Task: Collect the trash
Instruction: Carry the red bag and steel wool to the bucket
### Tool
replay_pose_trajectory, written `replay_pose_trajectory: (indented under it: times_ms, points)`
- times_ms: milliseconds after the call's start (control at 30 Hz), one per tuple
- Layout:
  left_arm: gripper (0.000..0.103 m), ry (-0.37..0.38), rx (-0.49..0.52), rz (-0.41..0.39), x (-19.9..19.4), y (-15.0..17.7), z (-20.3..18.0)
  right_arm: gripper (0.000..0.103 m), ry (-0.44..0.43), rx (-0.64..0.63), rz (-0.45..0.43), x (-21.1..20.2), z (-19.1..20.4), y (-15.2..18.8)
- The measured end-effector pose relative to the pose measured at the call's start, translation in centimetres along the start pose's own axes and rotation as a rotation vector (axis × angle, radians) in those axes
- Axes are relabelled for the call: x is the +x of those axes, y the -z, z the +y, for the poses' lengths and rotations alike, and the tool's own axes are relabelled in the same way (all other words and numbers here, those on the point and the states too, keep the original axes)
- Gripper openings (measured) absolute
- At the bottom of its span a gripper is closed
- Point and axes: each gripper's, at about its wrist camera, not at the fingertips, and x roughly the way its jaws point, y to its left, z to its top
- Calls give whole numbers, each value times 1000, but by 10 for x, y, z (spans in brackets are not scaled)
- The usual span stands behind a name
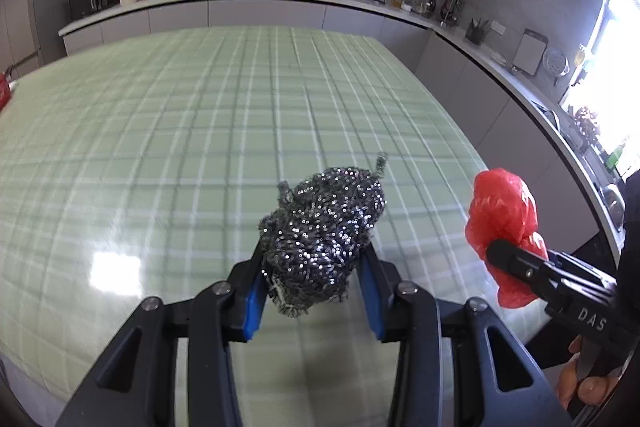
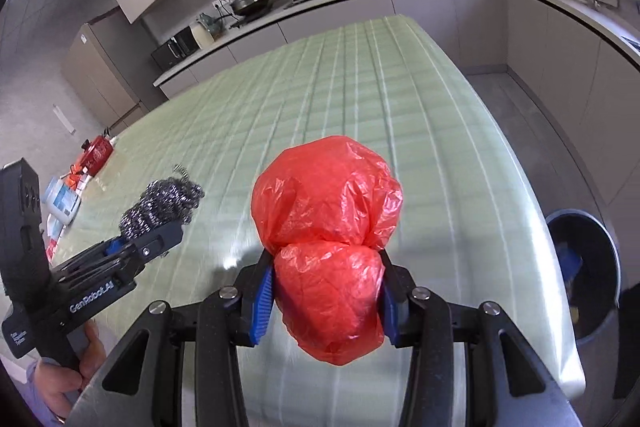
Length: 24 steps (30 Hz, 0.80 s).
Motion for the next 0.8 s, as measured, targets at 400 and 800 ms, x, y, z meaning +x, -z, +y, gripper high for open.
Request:
replay_pose_trajectory:
  times_ms: [400,800]
  points:
    - [42,-15,37,-47,-7,2,-76,46,-26,21,-38,-53,-61,15]
    - [42,-42,3,-42,41,7,-222,46,-19,-5,-23,-96,-233,4]
